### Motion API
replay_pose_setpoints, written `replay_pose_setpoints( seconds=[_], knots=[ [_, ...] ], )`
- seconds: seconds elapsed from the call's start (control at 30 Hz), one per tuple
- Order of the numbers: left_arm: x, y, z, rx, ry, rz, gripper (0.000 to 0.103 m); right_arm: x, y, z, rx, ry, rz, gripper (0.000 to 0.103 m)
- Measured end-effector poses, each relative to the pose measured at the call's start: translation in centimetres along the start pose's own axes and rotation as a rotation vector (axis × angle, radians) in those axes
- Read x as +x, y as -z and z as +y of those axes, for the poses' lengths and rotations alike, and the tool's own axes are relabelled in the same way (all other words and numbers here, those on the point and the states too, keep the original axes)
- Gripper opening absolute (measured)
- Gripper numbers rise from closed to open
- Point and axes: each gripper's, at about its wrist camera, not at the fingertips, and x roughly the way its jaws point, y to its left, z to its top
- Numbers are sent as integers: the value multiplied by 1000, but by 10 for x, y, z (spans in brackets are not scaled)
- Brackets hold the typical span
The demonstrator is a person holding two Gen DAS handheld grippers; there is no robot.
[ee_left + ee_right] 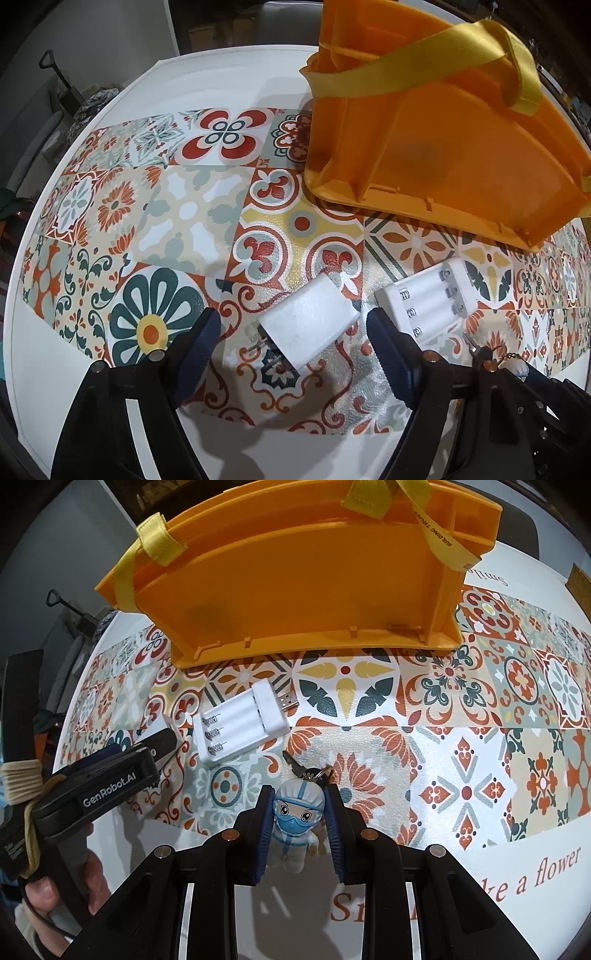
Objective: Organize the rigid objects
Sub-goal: 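Grasp the masked keychain figure with the right tool while the left tool grasps the white plug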
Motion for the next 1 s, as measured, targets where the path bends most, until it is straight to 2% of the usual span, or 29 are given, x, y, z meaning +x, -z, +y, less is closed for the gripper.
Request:
replay_pose_setpoints(
  seconds=[0.27,0.33,0.5,0.77,1.0],
  knots=[
    [11,-3,-4,4,4,5,76,6,-2,2,-7,6,9,28],
    [13,-2,-6,9,-7,5,69,7,-3,2,-7,9,12,28],
    [14,1,-9,33,0,-5,58,8,-2,3,-9,14,17,28],
    [6,9,-8,48,32,-2,58,7,-1,4,-14,15,13,28],
    [-19,27,-11,88,48,-12,57,0,1,4,-21,18,4,28]
  ],
)
